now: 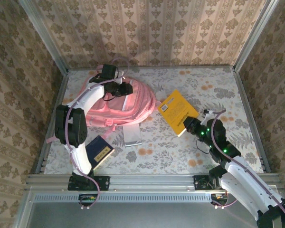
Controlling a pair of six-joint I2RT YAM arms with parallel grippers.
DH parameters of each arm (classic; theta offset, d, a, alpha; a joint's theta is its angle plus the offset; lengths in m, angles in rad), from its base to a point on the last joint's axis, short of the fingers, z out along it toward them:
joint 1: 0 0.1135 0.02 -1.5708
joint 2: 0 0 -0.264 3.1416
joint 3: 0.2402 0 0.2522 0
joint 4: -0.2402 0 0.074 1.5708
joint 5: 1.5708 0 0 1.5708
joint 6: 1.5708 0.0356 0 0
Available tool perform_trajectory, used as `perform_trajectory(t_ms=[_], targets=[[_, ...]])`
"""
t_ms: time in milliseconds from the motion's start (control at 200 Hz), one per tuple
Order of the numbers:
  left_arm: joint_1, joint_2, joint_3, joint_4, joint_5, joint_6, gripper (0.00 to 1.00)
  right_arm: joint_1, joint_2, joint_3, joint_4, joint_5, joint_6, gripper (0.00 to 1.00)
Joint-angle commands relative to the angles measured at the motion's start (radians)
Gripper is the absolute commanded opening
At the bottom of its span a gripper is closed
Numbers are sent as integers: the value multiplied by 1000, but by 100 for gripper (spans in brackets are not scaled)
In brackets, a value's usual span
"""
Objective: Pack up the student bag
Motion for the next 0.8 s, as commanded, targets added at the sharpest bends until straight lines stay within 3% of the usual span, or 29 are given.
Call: perform_trajectory(t_ms=[0, 215, 385, 795], targets=[[-14, -25, -5, 32, 70, -6, 30, -5, -1, 15, 89, -36, 1, 0], [-36, -9, 0, 38, 89, 3, 24, -7, 7, 16, 89, -43, 7, 0], [-42, -37, 13, -22, 3, 46, 37, -7, 4, 10, 77, -45, 7, 0], [-61, -95, -22, -57, -4, 45, 39, -11, 21, -11, 105, -48, 28, 0]])
